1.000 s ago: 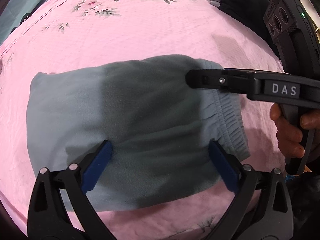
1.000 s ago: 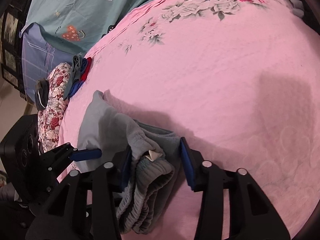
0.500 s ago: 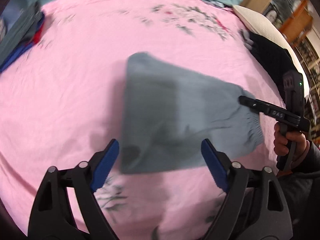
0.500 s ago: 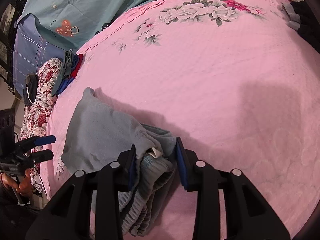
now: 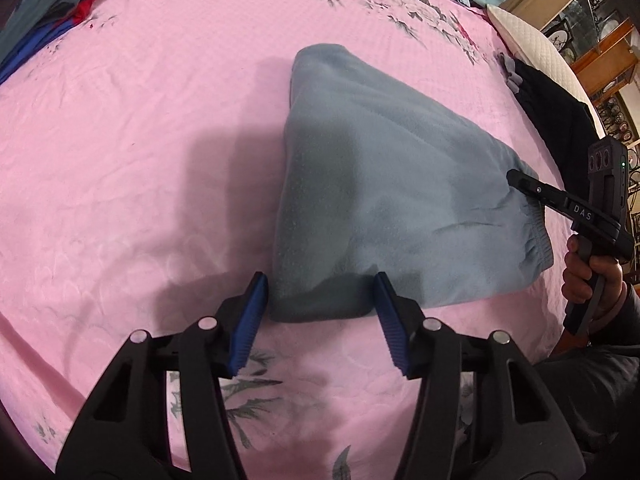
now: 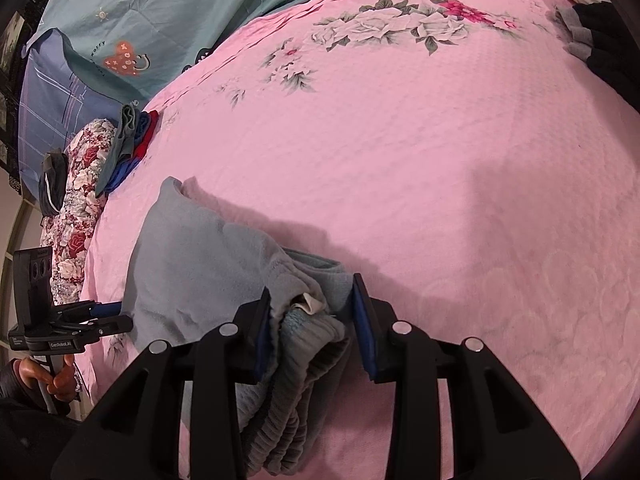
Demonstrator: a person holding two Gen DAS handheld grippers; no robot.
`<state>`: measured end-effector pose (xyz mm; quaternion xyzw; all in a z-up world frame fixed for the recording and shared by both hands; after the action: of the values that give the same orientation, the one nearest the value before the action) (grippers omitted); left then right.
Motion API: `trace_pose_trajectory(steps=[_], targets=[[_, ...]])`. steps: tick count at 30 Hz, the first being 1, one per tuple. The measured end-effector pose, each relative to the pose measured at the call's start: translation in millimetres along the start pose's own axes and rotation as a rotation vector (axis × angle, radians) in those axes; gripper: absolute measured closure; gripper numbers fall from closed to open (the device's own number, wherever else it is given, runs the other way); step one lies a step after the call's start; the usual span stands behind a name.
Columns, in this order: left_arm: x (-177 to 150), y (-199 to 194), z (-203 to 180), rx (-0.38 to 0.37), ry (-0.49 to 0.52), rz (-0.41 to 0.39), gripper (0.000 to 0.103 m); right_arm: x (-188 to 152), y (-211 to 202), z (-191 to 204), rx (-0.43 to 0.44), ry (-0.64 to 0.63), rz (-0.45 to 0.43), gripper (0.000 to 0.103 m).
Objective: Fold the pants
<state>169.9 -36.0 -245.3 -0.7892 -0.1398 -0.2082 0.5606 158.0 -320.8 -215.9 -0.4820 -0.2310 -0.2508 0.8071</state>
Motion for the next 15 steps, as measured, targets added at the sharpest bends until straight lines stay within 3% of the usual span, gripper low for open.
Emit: trace_pose_trajectory(steps=[3, 11, 15], targets=[[2, 0, 3, -0.011, -0.016, -0.001, 0.051, 0, 0, 1, -0.007, -0.003, -0.001, 0.067], [7, 3, -5, 0.005, 0.009, 0.008, 0.079, 0, 1, 1, -0.012, -0.006, 0.003, 0.067], [9, 5, -7, 0.033, 0.03, 0.025, 0.083, 0, 1, 0, -0.012, -0.009, 0.003, 0.067]])
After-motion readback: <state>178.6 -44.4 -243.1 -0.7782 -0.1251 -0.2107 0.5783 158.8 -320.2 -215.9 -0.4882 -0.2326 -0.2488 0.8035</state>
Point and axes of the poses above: each gripper's, at about its wrist camera, not at the fingertips, and y roughly the way its jaws point, z to its left, x to its top, the point moved 3 cm from there along y, roughly the way its jaws point, and after that the axes turned 14 degrees about -z, right-handed, at the moved point
